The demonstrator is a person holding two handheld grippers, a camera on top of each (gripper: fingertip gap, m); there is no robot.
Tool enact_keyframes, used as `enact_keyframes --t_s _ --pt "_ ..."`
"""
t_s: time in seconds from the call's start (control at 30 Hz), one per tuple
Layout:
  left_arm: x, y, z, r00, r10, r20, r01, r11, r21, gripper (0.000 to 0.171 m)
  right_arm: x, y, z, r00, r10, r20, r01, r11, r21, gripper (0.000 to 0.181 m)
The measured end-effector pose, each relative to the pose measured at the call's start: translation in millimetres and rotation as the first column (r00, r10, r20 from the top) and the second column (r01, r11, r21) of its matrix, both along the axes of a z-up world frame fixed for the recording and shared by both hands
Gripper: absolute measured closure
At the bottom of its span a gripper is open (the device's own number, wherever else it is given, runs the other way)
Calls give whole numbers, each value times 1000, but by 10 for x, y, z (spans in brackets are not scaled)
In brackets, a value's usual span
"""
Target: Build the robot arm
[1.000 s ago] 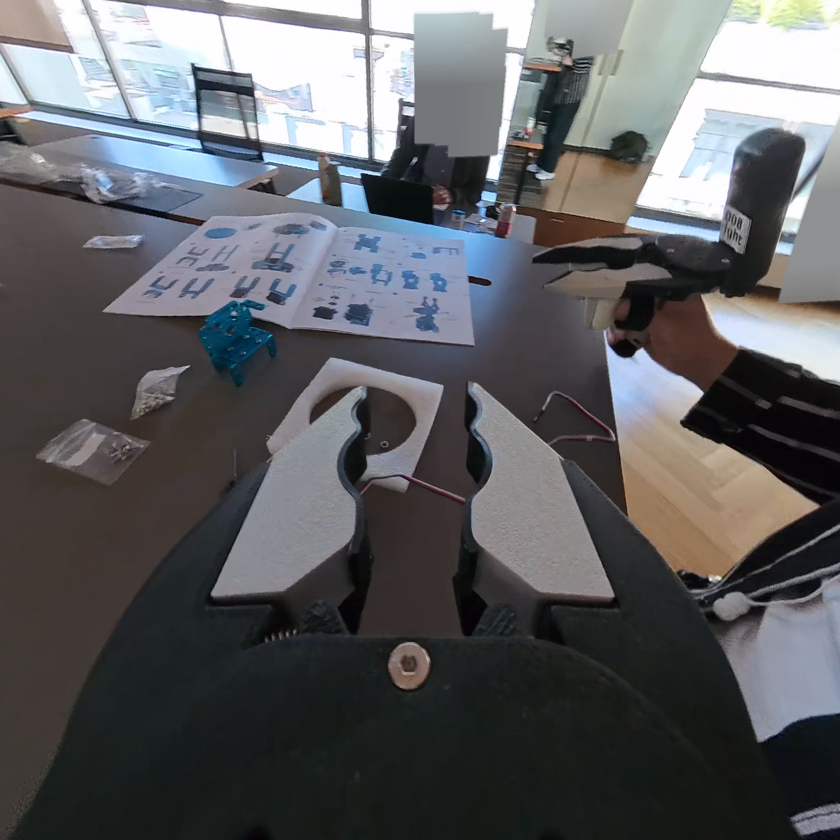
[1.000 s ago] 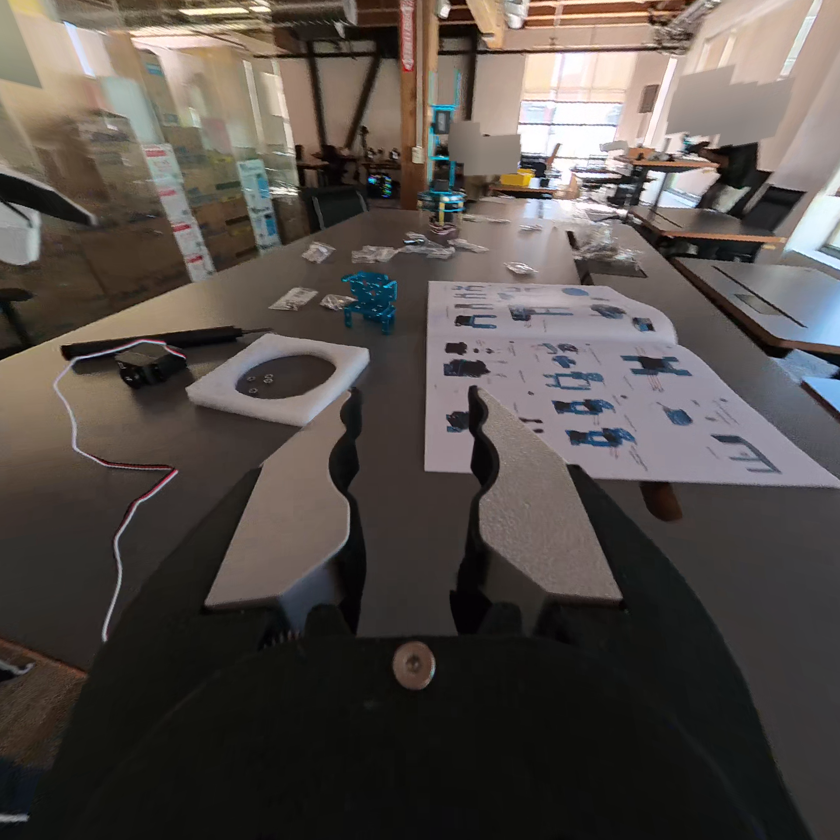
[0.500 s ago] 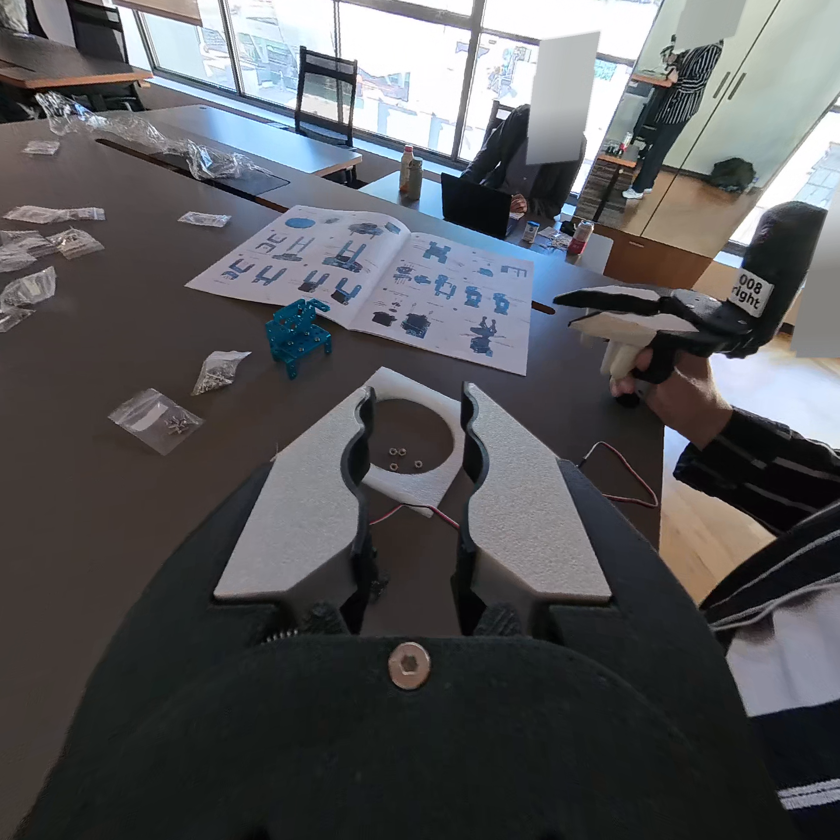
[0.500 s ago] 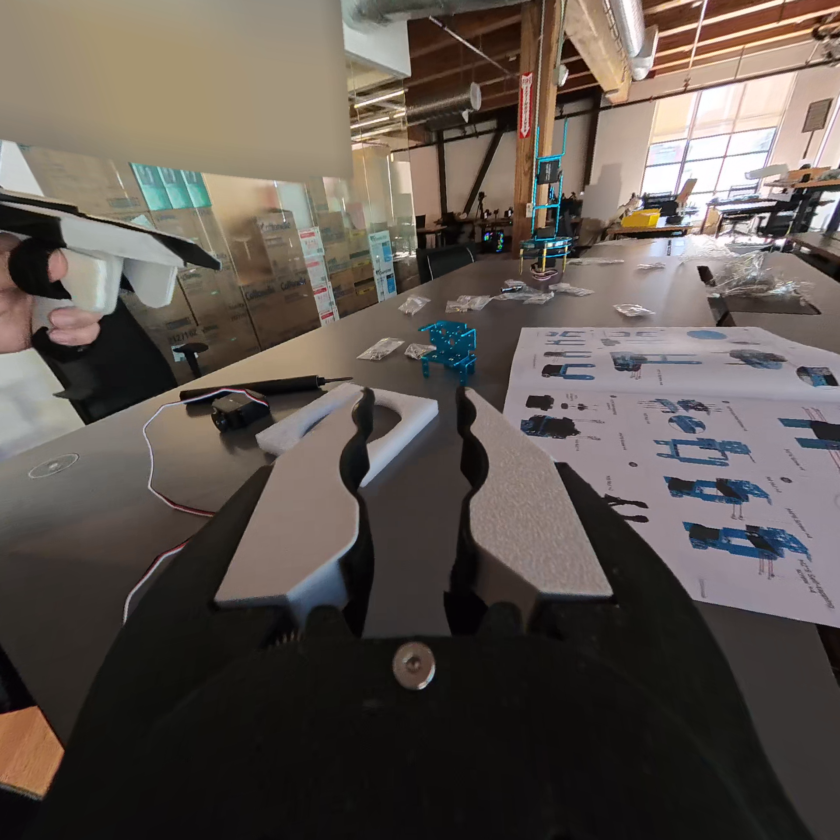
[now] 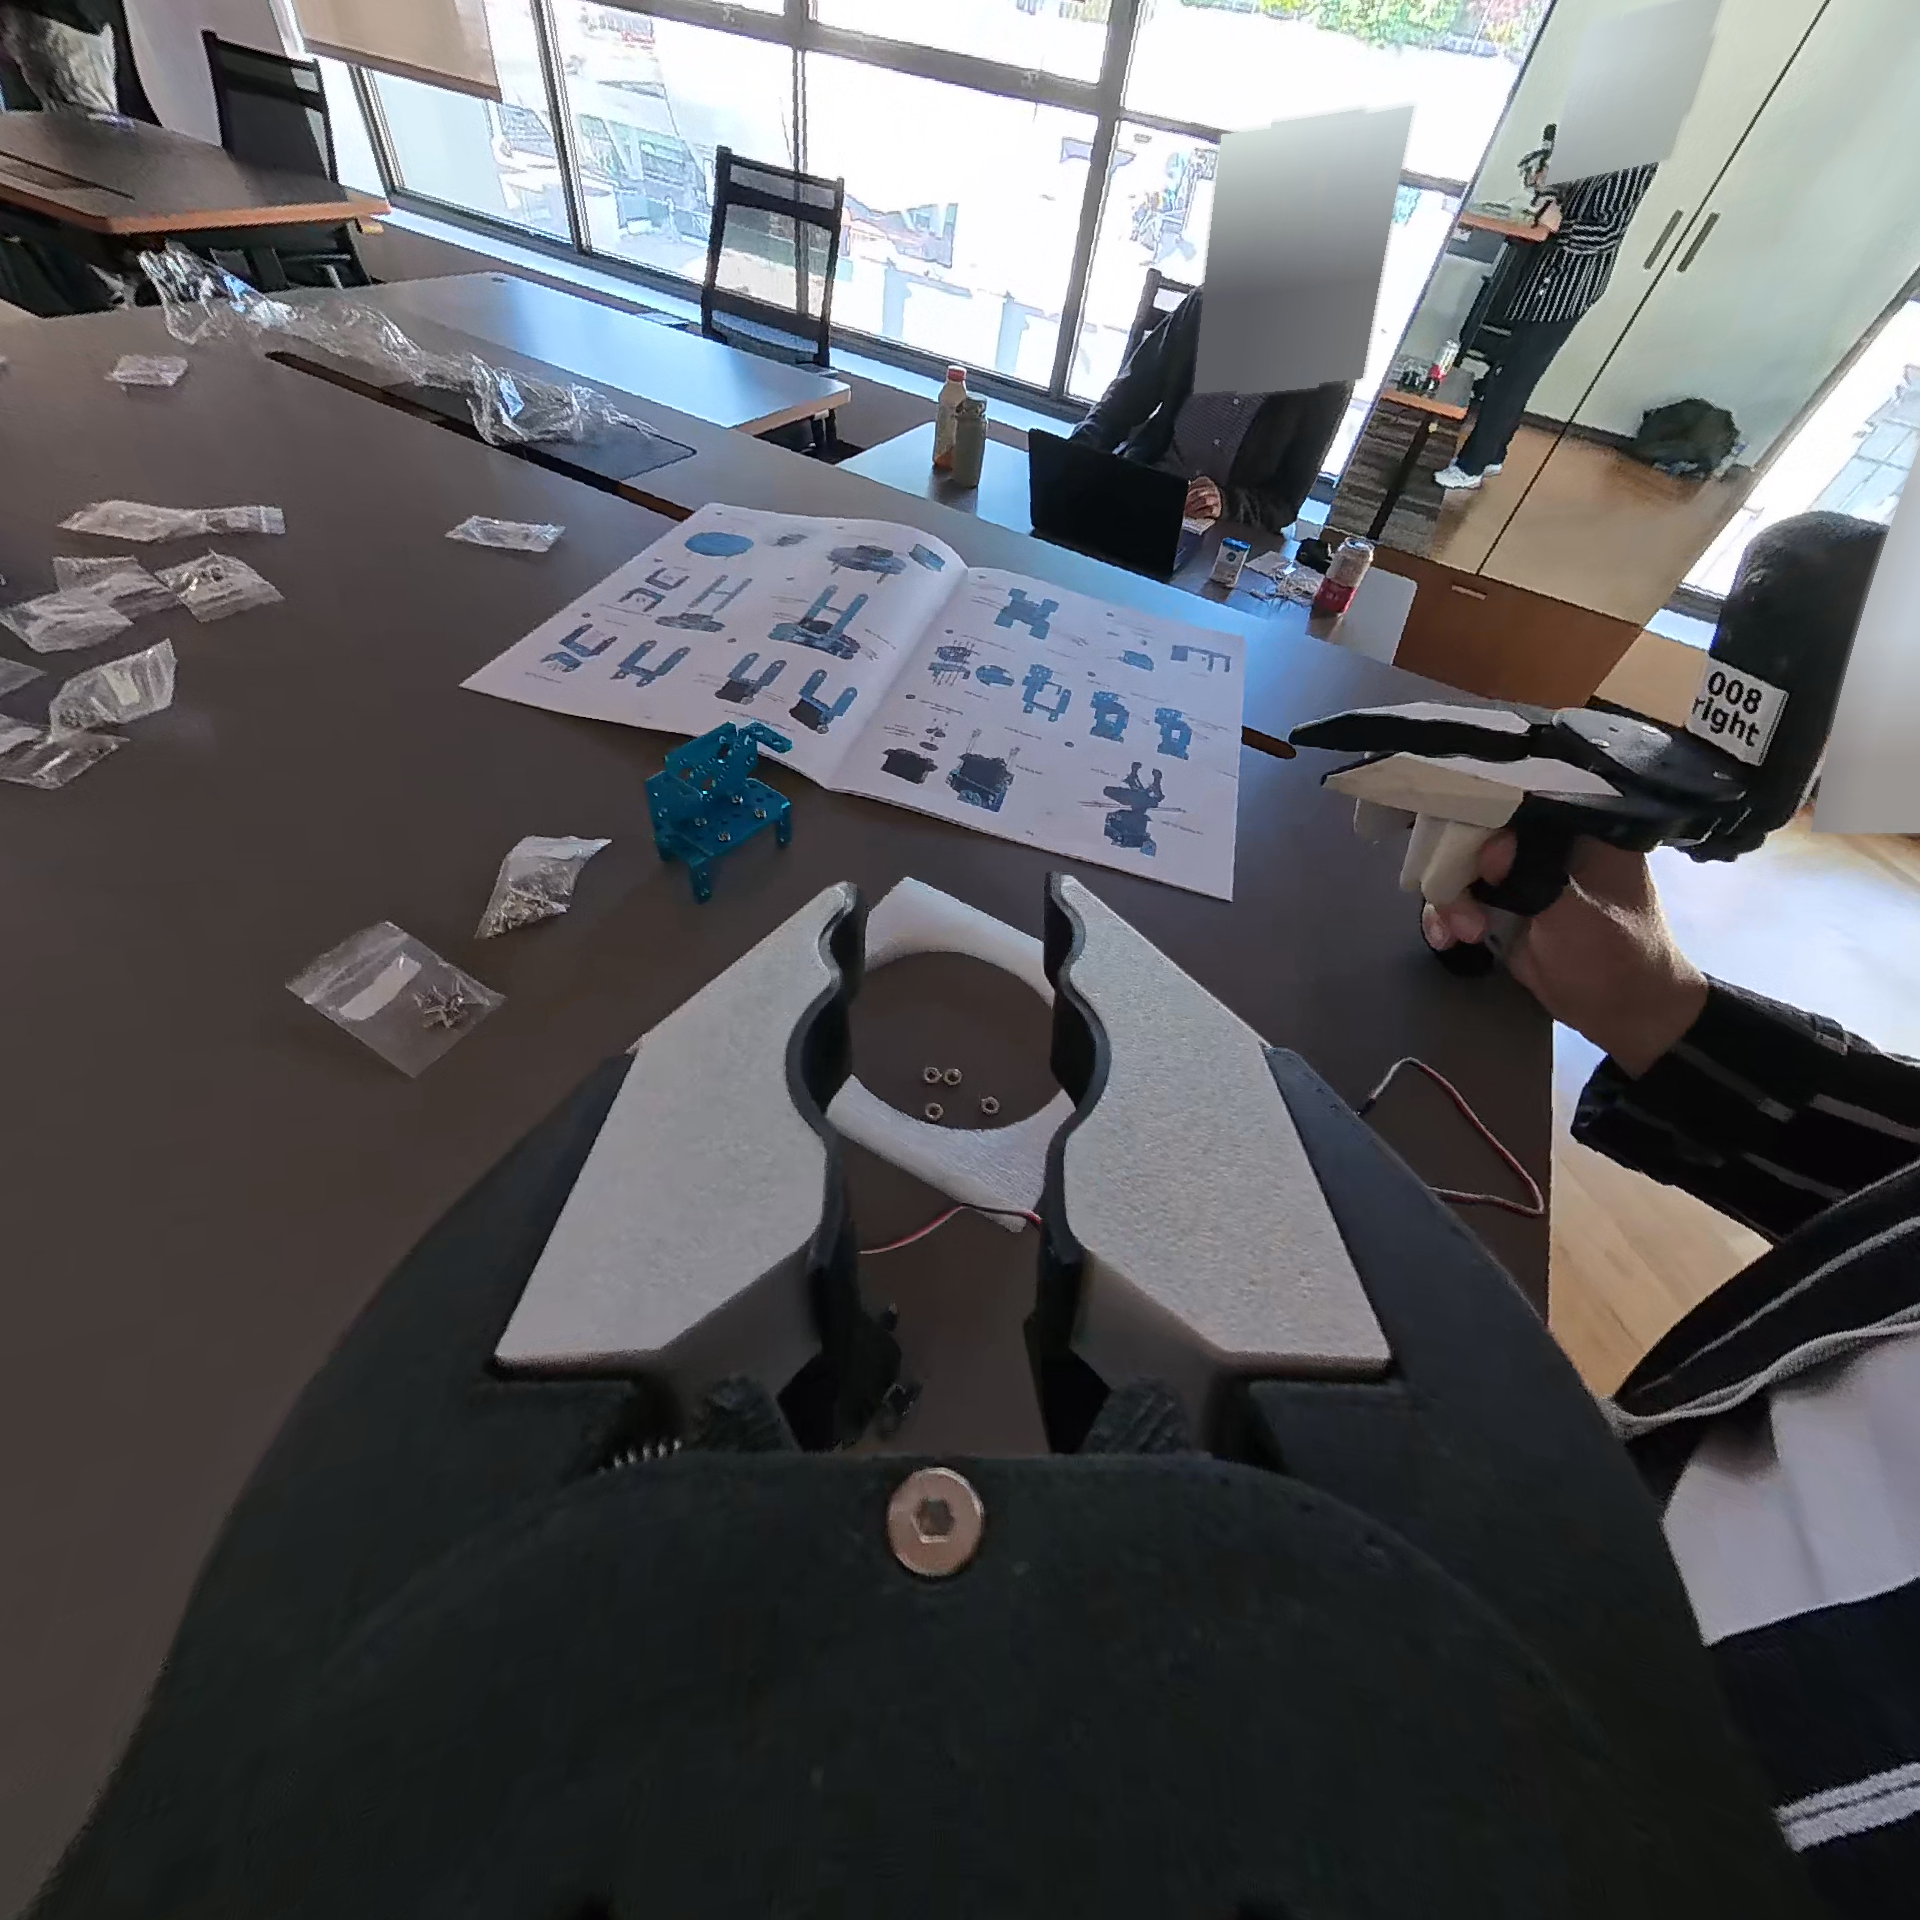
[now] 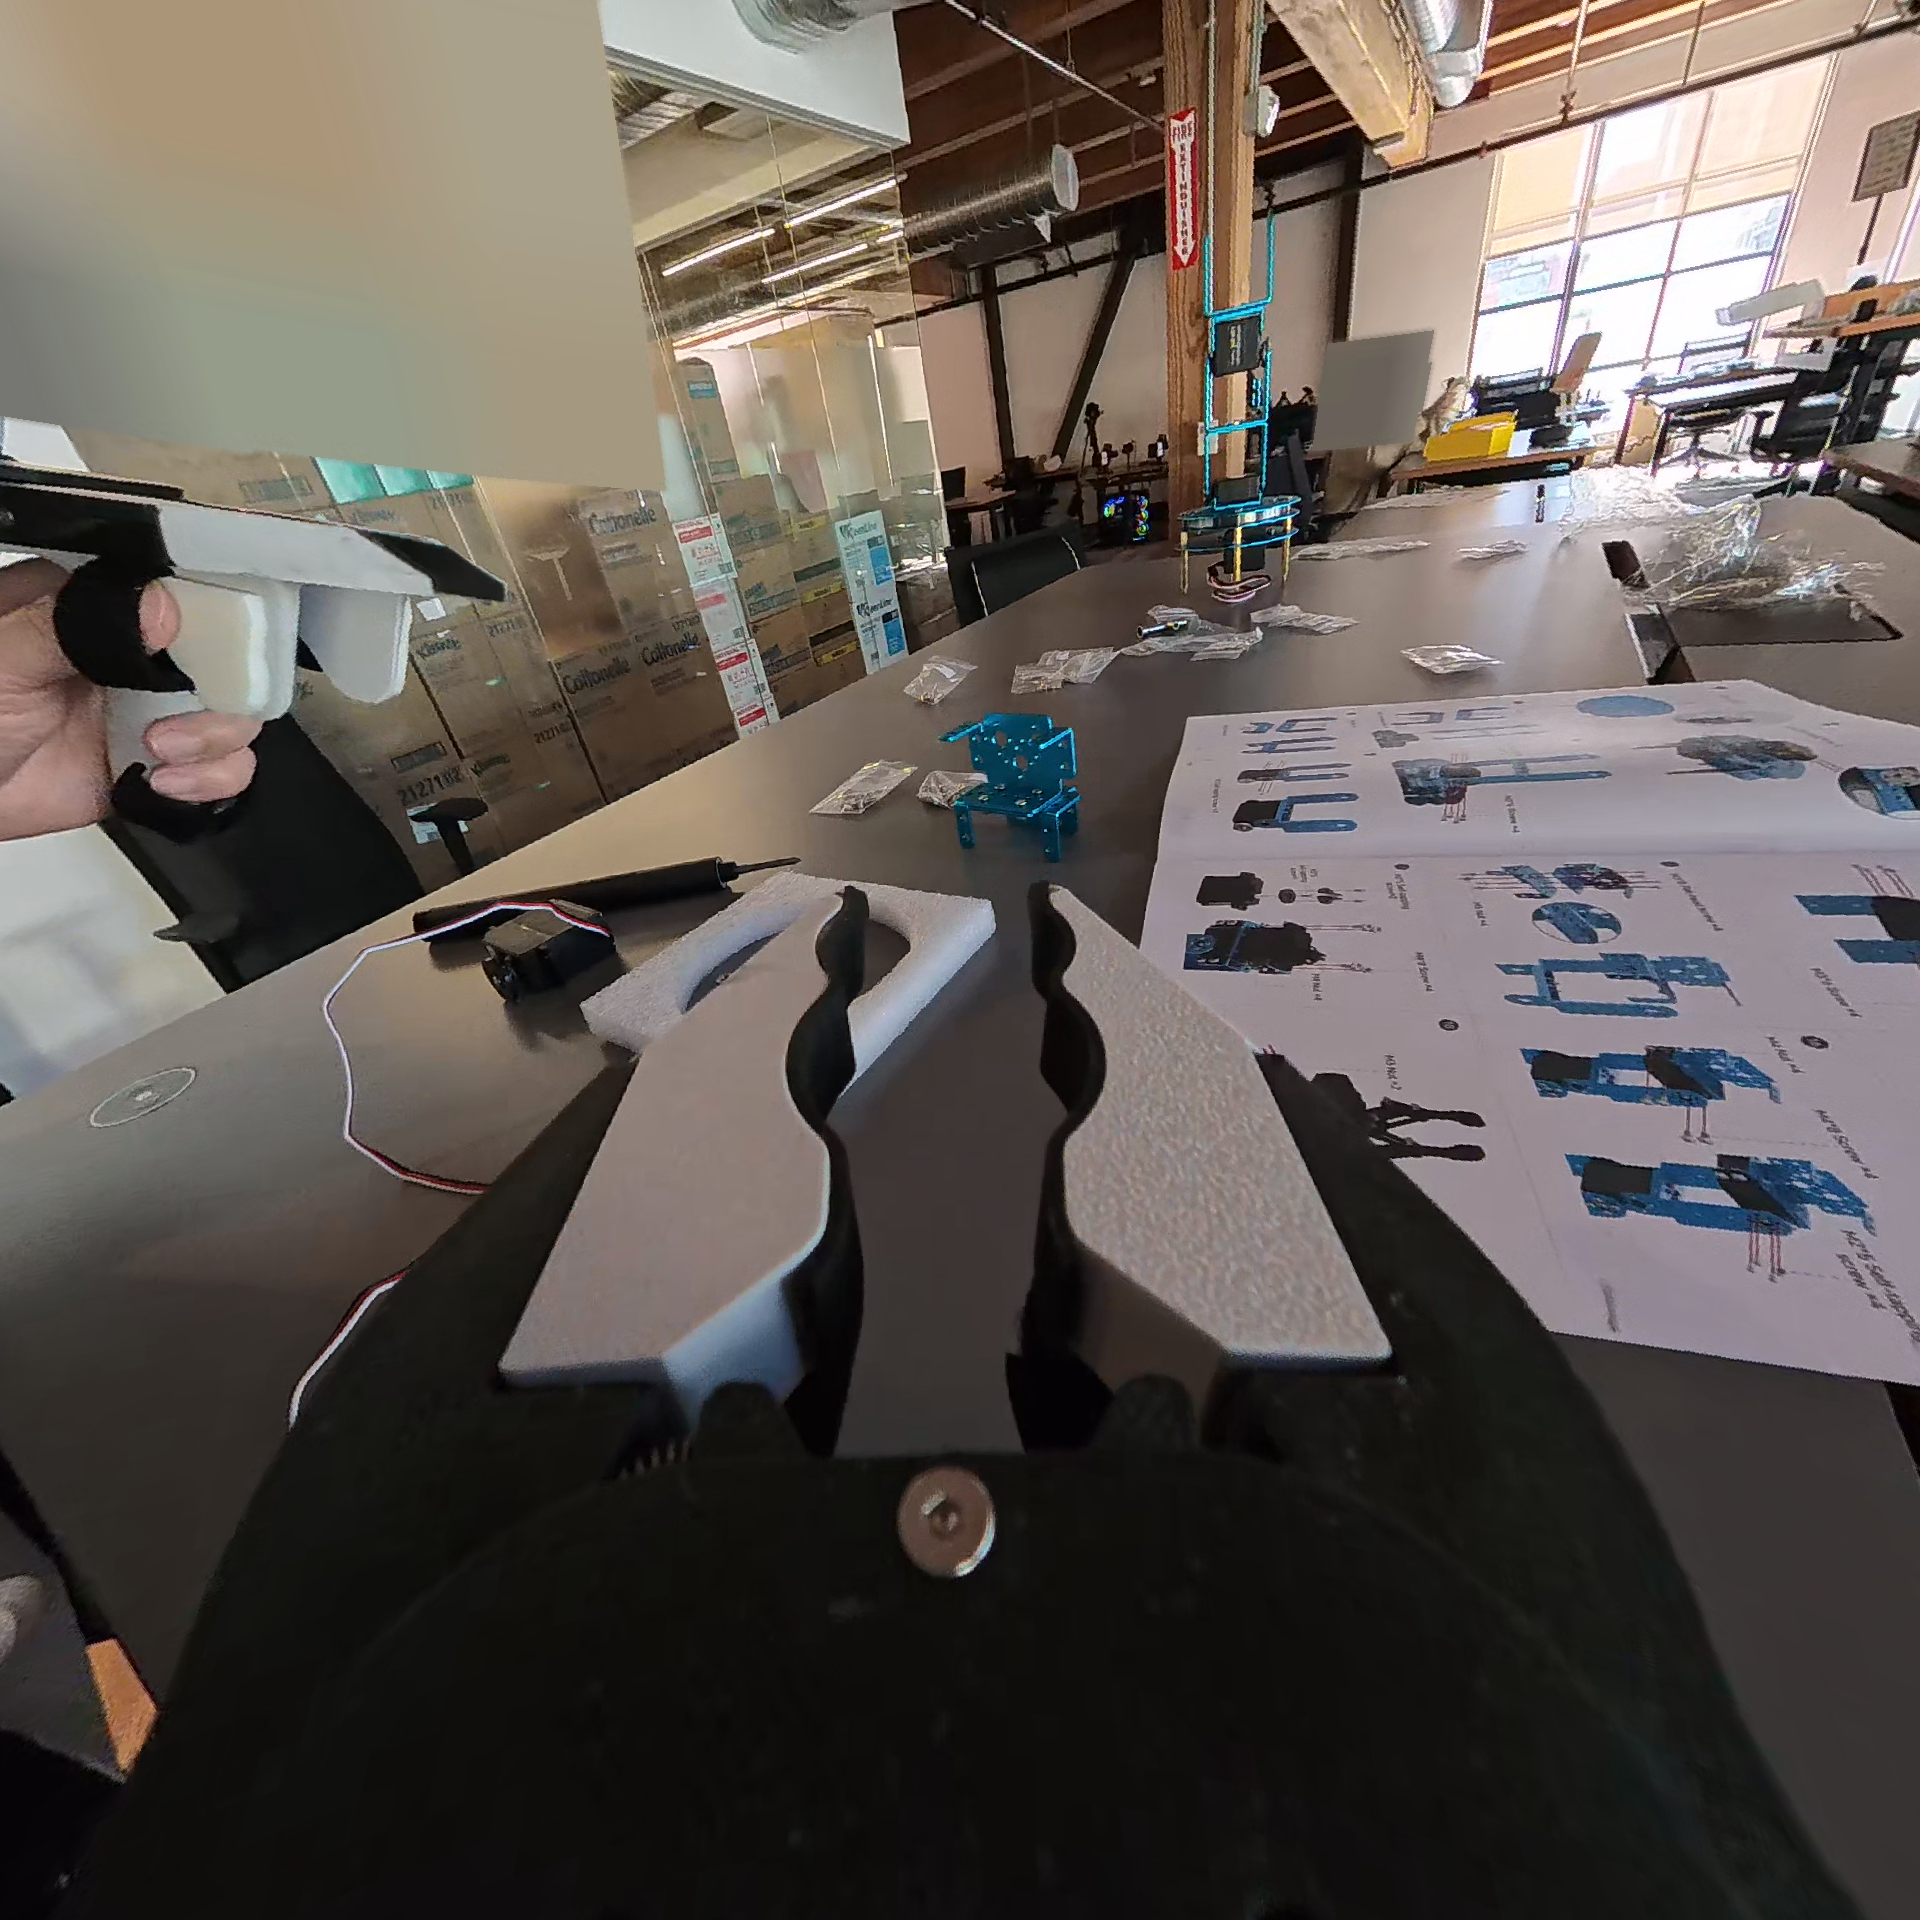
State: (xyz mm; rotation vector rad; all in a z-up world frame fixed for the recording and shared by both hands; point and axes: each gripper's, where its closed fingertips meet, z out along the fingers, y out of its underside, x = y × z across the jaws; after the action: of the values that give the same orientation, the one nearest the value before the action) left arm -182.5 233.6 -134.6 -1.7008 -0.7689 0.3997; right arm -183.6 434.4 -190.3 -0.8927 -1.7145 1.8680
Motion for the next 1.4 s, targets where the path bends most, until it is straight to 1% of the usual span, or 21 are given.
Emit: enact_keyframes --t_s 0.1,0.2,0.43,0.83,1.4 --pt "-35 21 7 1000 -2 -4 2 1000 -2 139 -14 23 -4 1000 -21 -9 21 1000 16 150" --pt "-67 54 14 1000 -8 -5 8 1000 -3 139 -10 -2 -22 1000 -12 -6 12 999 35 150" --pt "-124 105 52 1000 -11 -20 11 1000 -26 139 -19 11 -18 1000 2 13 -2 1000 6 152" --pt "-179 128 77 1000 -4 -23 3 999 -32 139 -35 21 -57 999 -7 32 6 999 34 154" --pt "-196 66 105 999 26 -23 -26 1000 -9 140 -24 17 -49 1000 -1 26 0 999 36 155"
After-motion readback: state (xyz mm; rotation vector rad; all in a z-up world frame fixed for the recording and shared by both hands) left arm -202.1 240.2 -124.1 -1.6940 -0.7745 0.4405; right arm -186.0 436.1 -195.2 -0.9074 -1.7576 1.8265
